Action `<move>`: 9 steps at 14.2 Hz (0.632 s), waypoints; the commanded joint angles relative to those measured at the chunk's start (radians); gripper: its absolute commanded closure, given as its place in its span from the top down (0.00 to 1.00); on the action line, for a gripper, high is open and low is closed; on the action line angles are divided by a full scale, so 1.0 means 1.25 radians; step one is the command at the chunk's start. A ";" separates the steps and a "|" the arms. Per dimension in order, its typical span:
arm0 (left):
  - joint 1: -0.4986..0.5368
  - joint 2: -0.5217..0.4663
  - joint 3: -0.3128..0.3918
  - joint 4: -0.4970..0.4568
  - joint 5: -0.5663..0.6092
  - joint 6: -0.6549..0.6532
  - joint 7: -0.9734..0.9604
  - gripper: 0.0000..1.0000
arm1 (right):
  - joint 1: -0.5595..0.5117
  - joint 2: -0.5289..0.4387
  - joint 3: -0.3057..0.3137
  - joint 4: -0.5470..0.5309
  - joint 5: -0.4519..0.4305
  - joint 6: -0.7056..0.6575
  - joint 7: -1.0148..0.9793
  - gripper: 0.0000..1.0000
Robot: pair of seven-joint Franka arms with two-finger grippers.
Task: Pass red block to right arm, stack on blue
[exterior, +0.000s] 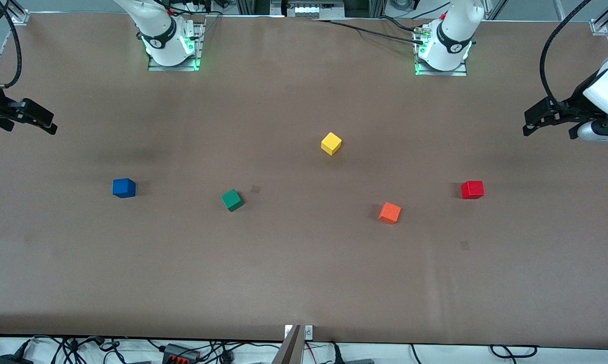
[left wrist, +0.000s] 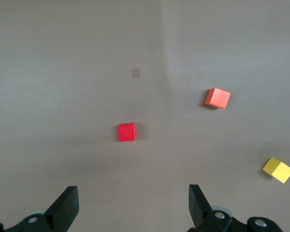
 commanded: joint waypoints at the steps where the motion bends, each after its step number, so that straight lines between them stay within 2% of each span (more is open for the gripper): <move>1: -0.007 0.000 0.008 -0.003 -0.002 0.009 0.007 1.00 | -0.002 -0.014 0.004 -0.020 0.007 0.017 0.001 1.00; 9: -0.007 0.001 0.006 0.005 -0.004 -0.010 0.005 1.00 | -0.002 -0.007 0.005 -0.016 0.005 0.034 -0.001 1.00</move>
